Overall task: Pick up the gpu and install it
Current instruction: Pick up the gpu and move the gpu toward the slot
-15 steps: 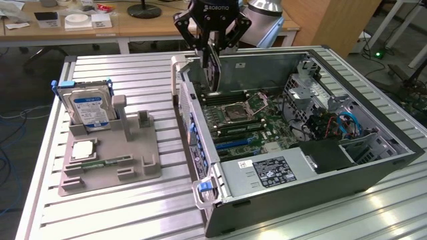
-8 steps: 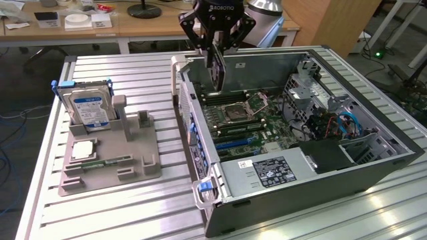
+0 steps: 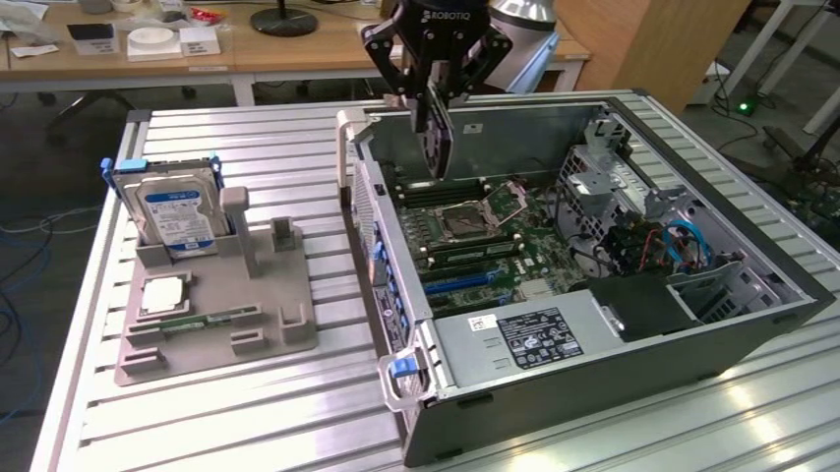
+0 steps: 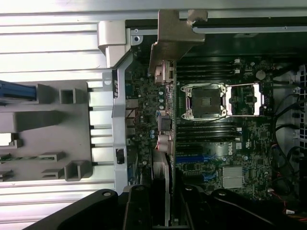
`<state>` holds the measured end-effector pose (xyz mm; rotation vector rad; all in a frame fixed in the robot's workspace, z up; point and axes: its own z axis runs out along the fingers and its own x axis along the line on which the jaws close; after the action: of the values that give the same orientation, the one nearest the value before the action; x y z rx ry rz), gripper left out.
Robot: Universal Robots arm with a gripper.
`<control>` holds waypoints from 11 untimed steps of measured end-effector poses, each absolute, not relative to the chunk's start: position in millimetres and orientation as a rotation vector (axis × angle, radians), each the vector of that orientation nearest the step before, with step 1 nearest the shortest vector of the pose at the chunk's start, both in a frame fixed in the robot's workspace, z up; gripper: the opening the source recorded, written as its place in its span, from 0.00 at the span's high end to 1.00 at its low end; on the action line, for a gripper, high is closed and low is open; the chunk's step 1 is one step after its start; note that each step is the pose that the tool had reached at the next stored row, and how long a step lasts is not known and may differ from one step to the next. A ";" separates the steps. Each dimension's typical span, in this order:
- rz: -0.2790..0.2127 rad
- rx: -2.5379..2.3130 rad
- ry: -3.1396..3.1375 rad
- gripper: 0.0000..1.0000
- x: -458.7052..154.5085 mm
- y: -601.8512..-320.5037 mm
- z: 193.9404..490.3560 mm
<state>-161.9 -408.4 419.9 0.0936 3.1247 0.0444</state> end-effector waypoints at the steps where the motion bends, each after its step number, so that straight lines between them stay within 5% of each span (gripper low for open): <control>1: 0.044 0.093 3.125 0.73 -160.8 -408.4 419.9; 11: 0.044 0.094 3.125 0.73 -148.9 -408.4 419.9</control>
<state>-148.9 -408.4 419.9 0.0935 3.1246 0.0444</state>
